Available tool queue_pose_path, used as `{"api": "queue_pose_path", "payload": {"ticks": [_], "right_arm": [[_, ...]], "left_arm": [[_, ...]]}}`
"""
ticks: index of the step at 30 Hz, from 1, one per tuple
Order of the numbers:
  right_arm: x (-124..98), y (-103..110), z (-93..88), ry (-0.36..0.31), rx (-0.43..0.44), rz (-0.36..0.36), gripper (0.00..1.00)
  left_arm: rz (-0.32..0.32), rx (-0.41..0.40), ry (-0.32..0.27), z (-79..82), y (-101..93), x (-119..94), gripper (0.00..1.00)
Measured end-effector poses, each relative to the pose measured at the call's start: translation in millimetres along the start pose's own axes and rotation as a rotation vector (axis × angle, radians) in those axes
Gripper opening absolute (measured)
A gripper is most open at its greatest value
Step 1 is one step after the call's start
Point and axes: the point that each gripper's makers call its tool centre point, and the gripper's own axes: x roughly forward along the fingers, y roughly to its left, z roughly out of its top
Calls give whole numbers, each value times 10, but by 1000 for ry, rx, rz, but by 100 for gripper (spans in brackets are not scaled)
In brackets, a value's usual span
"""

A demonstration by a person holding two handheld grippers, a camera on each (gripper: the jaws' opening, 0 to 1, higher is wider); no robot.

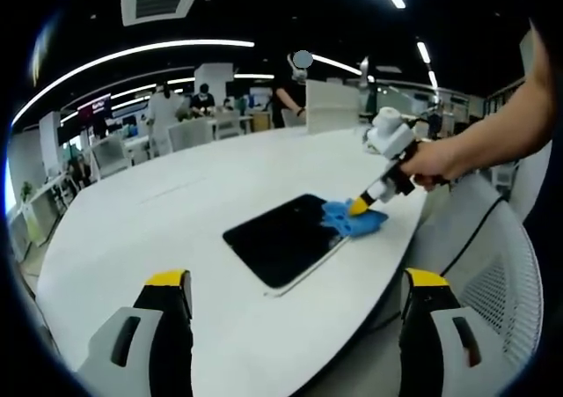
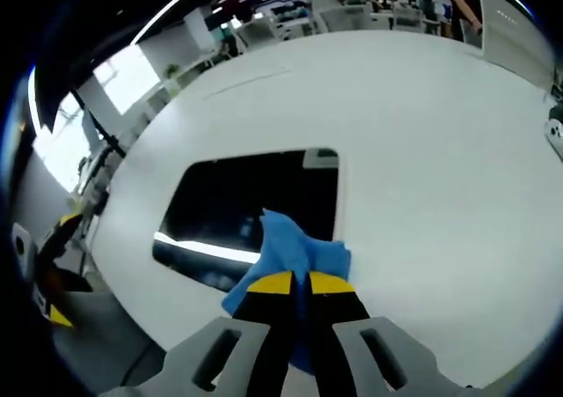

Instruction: Wipe the mirror surface with the cleaning cloth until all visible marks leave the cleaned area.

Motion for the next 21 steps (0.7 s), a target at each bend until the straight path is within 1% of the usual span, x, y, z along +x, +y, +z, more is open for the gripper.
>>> {"api": "queue_pose_path", "payload": {"ticks": [5,6,16,19,21], "right_arm": [[0,8,-3,0,1,11,0],[3,7,0,2,-10,9,0],[29,64,20,-23,-4,-6,0],[52,123,22,-21,-42,-13,0],[65,157,22,-21,-47,-9,0]], "left_arm": [[4,-7,-2,-2,14,-1,99],[3,-7,-2,-2,13,0,99],[7,-3,-4,-3,22,1,99],[7,-2,-2,-7,24,1,99],[6,-3,-1,-9,21,1,99]]}}
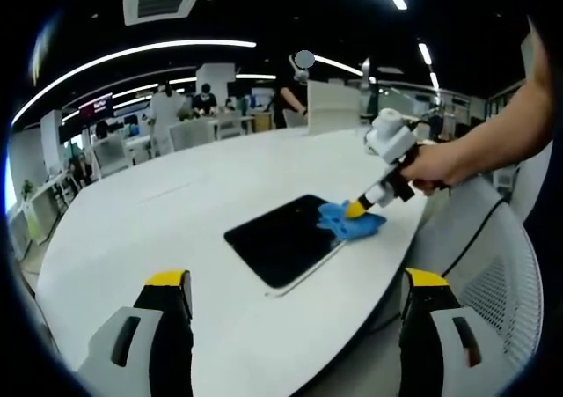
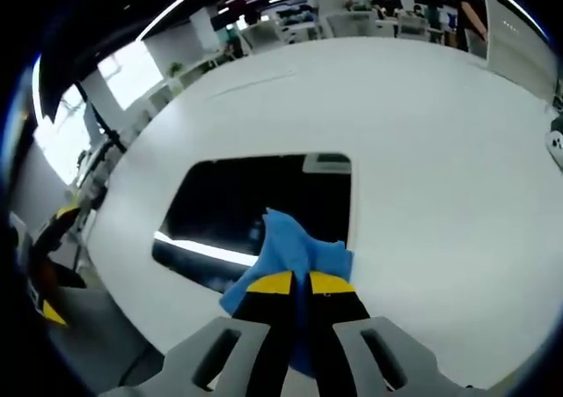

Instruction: Wipe the mirror surface with the cleaning cloth until all visible marks leave the cleaned area.

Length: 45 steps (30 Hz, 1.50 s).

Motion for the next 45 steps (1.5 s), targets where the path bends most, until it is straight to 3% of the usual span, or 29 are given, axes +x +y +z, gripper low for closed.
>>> {"api": "queue_pose_path", "payload": {"ticks": [11,40,45], "right_arm": [[41,109,1,-8,18,4,0],[60,145,10,-16,45,8,0],[66,163,12,-8,33,12,0]], "left_arm": [[-8,-2,1,-3,-15,4,99],[-12,-12,-3,5,-23,5,99],[-4,-25,-45,82,-17,-17,99]]}}
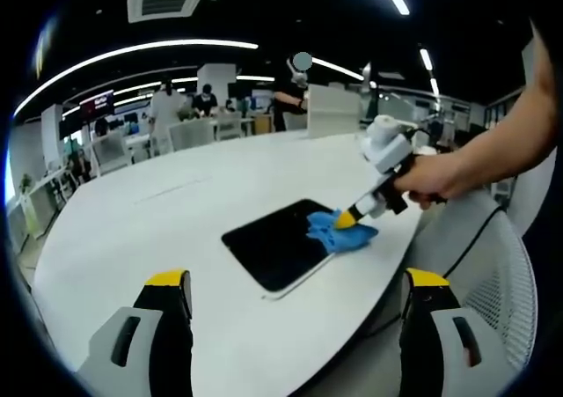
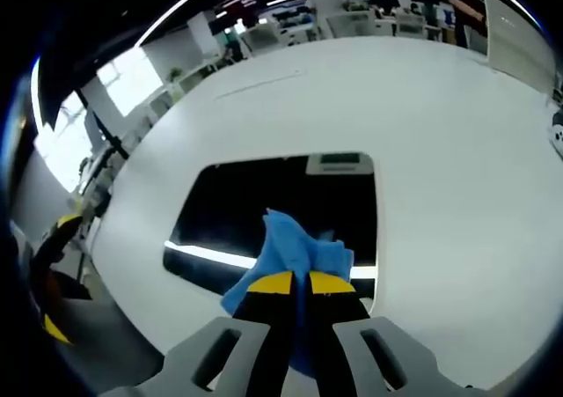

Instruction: Wipe the mirror surface with the cleaning cloth until all visible marks leave the cleaned area.

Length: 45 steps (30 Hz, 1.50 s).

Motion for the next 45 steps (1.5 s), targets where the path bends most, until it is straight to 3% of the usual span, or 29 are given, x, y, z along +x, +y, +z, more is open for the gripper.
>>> {"api": "queue_pose_path", "payload": {"ticks": [13,45], "right_arm": [[1,48,-11,-1,12,6,0],[129,499,-28,26,2,70,0]], "left_arm": [[-11,2,15,-25,-16,6,99],[-7,7,23,-39,-12,8,99]]}}
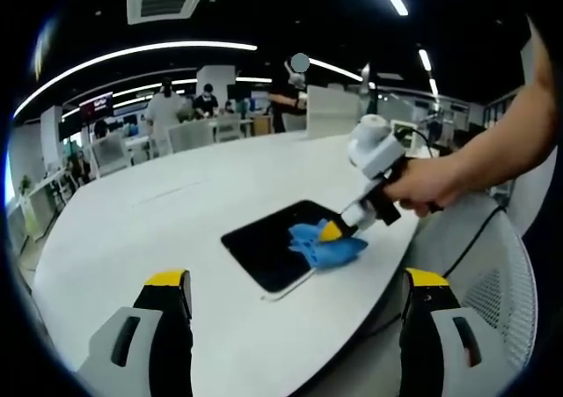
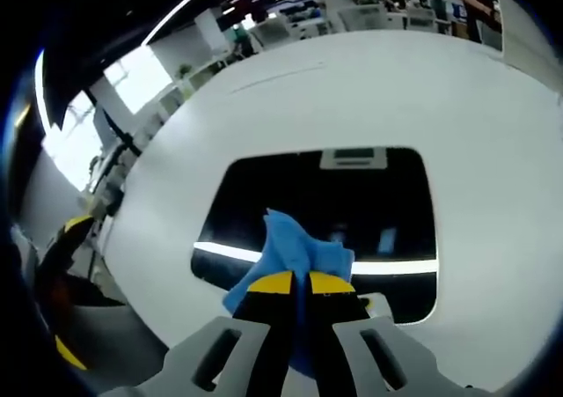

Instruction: Wipe the mirror surface with the cleaning cloth until all visible marks leave the cleaned area.

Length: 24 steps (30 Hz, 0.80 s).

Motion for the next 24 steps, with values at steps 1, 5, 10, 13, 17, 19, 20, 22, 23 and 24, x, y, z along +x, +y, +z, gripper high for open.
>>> {"api": "queue_pose_path", "payload": {"ticks": [1,5,10,13,17,19,20,22,23,24], "right_arm": [[4,10,0,2,3,1,0],[34,77,4,10,8,9,0],[70,156,5,22,-7,17,0],[93,190,13,28,0,25,0],[119,288,-5,36,-27,32,0],[131,330,-11,41,-43,34,0],[143,351,-8,47,-49,36,0],[154,384,-10,47,-54,41,0],[154,390,-11,47,-55,42,0],[156,391,-10,48,-52,43,0]], "left_arm": [[0,1,1,0,-1,0,99],[-2,3,4,-5,-4,-1,99],[-2,-10,16,-23,2,1,99],[-6,-26,36,-56,1,6,99],[-2,-27,27,-42,6,-1,99],[-2,-24,26,-39,7,0,99],[-1,-23,26,-39,8,-1,99],[2,-24,18,-26,14,-5,99],[5,-27,18,-26,22,-4,99],[4,-29,21,-32,21,-1,99]]}}
